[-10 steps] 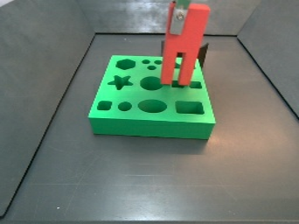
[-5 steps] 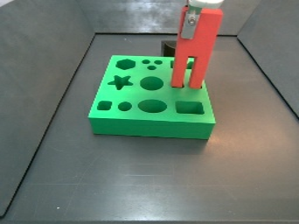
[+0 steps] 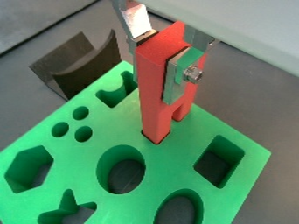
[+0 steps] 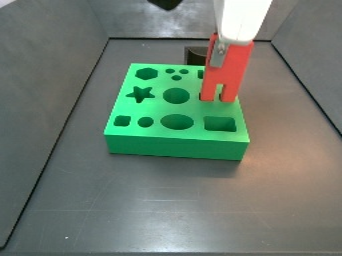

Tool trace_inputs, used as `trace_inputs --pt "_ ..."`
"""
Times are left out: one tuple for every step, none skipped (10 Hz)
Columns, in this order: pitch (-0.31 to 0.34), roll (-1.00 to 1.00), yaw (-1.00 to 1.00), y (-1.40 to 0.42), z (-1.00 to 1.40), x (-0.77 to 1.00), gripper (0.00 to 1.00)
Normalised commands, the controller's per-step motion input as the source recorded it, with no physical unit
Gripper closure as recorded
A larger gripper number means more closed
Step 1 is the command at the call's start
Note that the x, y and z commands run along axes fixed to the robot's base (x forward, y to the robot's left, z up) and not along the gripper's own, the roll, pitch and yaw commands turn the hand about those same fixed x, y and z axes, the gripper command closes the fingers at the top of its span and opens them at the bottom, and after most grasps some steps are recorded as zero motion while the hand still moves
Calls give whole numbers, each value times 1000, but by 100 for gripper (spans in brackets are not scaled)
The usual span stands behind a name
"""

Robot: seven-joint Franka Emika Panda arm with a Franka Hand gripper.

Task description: Insert the double-square object.

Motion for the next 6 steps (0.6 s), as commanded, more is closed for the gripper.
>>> trace_inputs --pt "0 0 0 0 -263 40 100" --pt "0 0 0 0 -194 9 100" --pt "0 0 -26 -80 -134 0 100" --pt "0 0 -9 -109 -69 0 100" --pt "-27 -40 0 14 0 0 100" --pt "0 0 0 0 0 0 100"
